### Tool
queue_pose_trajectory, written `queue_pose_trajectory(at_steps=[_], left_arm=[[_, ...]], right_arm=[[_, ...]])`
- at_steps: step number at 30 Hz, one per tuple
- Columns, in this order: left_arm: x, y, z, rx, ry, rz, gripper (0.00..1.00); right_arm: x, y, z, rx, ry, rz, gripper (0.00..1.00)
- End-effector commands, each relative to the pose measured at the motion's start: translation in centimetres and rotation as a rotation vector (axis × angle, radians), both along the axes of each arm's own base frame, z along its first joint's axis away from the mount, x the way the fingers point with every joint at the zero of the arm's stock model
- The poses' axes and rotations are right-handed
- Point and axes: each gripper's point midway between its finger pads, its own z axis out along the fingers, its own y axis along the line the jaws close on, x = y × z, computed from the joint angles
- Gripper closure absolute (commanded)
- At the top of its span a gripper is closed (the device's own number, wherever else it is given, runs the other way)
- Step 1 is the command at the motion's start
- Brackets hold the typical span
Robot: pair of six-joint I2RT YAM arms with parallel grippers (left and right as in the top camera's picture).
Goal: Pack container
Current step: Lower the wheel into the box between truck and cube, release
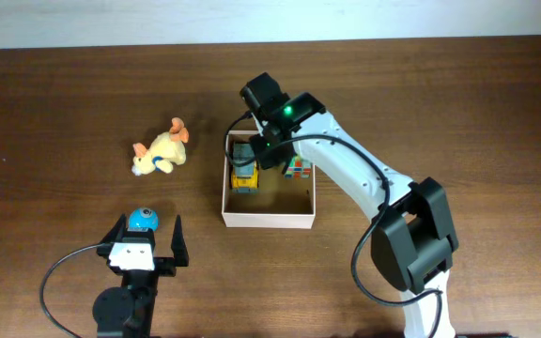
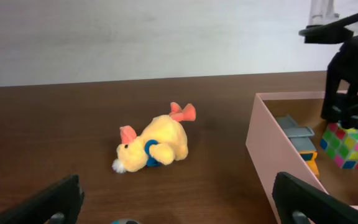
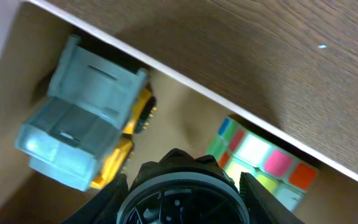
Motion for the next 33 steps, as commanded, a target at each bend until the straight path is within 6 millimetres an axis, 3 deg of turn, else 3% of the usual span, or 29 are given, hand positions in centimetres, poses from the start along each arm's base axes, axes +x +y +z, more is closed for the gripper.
queue_pose_trajectory(at_steps=[1, 21, 33], left_arm=[[0.0, 0.0, -0.1, 0.015, -0.005, -0.001, 0.01], [0.0, 0.1, -0.1, 0.015, -0.005, -0.001, 0.01], [0.0, 0.1, -0.1, 0.015, -0.005, -0.001, 0.01]], right_arm=[[-0.1, 0.6, -0.3, -0.005, -0.016, 0.004, 0.52], [0.7, 0.9, -0.3, -0.045, -0.071, 0.183, 0.52], [-0.2, 0.2, -3.5, -0.071, -0.046, 0.218, 0.53]])
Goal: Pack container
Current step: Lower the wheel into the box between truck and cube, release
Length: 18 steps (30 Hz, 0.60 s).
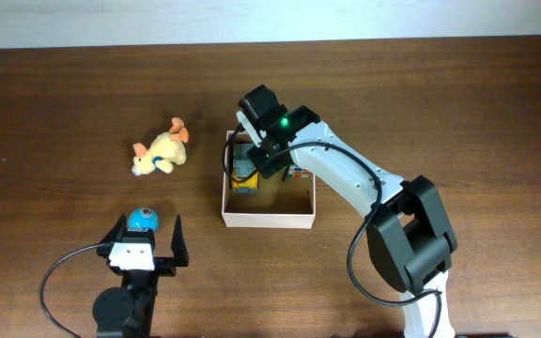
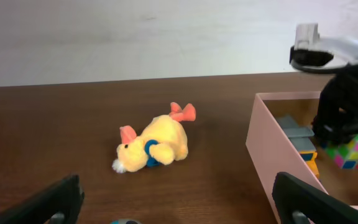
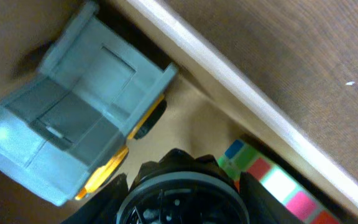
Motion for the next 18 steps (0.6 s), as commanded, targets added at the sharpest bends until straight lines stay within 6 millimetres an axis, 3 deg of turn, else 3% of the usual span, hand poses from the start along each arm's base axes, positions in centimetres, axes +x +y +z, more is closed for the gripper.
queue_pose_trajectory(at_steps=[1, 18], left_arm=[[0.0, 0.1, -0.1, 0.015, -0.005, -0.001, 0.01], [0.0, 0.1, -0.1, 0.015, -0.005, -0.001, 0.01]], right_arm=[[-0.1, -0.2, -0.8, -0.019, -0.002, 0.009, 0.53], [1.2, 0.4, -0.4, 0.014, -0.056, 0.009, 0.53]])
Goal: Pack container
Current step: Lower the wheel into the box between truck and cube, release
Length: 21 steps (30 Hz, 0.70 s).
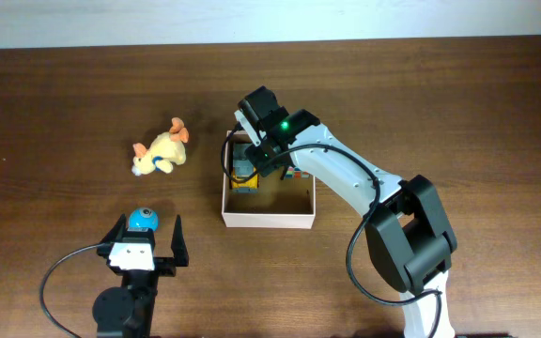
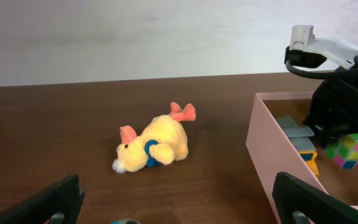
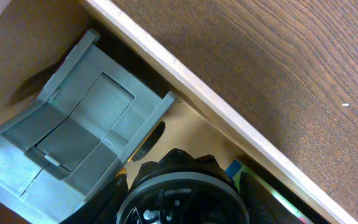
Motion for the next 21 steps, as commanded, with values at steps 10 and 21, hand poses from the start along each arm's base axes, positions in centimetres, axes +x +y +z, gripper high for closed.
queue_pose_trajectory(at_steps=[10, 21], left_arm=[[0.0, 0.1, -0.1, 0.015, -0.005, -0.001, 0.01], [0.0, 0.1, -0.1, 0.015, -0.005, -0.001, 0.01]], right_arm=[[0.6, -1.2, -1.2, -0.022, 0.014, -0.020, 0.53], [0.6, -1.2, -1.3, -0.021, 0.013, -0.021, 0.53]])
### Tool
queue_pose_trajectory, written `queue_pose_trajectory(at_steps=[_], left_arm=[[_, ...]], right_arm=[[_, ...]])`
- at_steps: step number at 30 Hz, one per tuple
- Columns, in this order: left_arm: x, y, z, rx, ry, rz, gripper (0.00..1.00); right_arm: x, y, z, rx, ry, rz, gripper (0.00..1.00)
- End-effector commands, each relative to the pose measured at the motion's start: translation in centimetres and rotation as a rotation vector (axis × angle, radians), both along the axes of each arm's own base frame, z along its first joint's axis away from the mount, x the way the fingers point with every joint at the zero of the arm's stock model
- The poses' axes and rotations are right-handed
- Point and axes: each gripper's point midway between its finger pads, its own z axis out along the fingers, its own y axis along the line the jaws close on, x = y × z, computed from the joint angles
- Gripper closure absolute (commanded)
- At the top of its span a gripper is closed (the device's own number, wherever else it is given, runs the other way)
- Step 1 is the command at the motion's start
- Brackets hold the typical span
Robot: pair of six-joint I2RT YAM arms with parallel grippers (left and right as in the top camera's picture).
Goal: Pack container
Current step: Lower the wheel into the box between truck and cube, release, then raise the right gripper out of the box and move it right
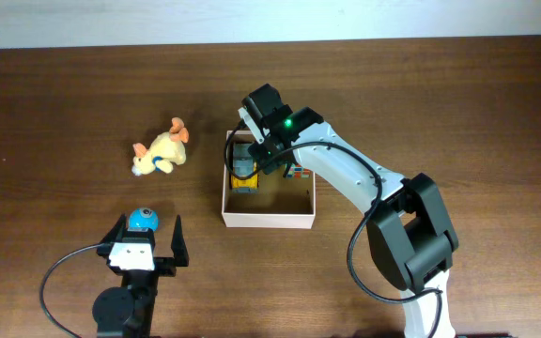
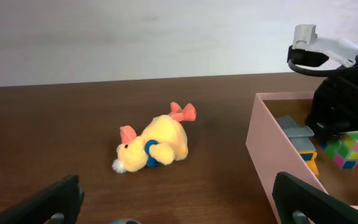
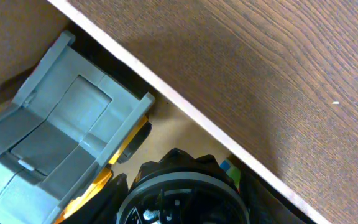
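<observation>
The pale pink box (image 1: 269,222) holds a yellow toy truck with a grey bed (image 1: 243,171) and a colour cube (image 1: 298,173). My right gripper (image 1: 260,154) hangs over the box's far end beside the truck, shut on a black round object (image 3: 182,186). In the right wrist view the truck bed (image 3: 61,134) is at the left. Only a sliver of the cube (image 3: 226,165) shows there, under the box wall (image 3: 185,113). A yellow plush duck (image 1: 161,152) lies left of the box. My left gripper (image 1: 145,246) is open near the front edge.
A small blue round toy (image 1: 142,220) sits just ahead of the left gripper's fingers. In the left wrist view the duck (image 2: 154,144) lies mid-table, and the box's near wall (image 2: 271,152) and the right arm (image 2: 347,93) are at the right. Bare wood surrounds the box.
My right gripper has shifted slightly along the box's far wall. The truck sits lower left in its view and the cube is almost hidden. The left arm, duck and blue toy have not moved.
My right gripper, holding the black round object, was low in the box between the truck and the cube. Then it stood nearer the truck at the far wall. Now it is over that wall's edge. Everything else has stayed still.
</observation>
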Motion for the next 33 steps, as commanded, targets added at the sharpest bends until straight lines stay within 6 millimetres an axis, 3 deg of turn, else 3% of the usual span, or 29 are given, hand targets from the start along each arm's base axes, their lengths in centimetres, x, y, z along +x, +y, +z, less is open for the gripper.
queue_pose_trajectory(at_steps=[1, 11, 33], left_arm=[[0.0, 0.1, -0.1, 0.015, -0.005, -0.001, 0.01], [0.0, 0.1, -0.1, 0.015, -0.005, -0.001, 0.01], [0.0, 0.1, -0.1, 0.015, -0.005, -0.001, 0.01]], right_arm=[[0.0, -0.4, -1.3, -0.023, 0.016, -0.001, 0.52], [0.0, -0.4, -2.5, -0.033, 0.031, -0.001, 0.53], [1.0, -1.7, -2.4, -0.030, 0.023, -0.033, 0.46]])
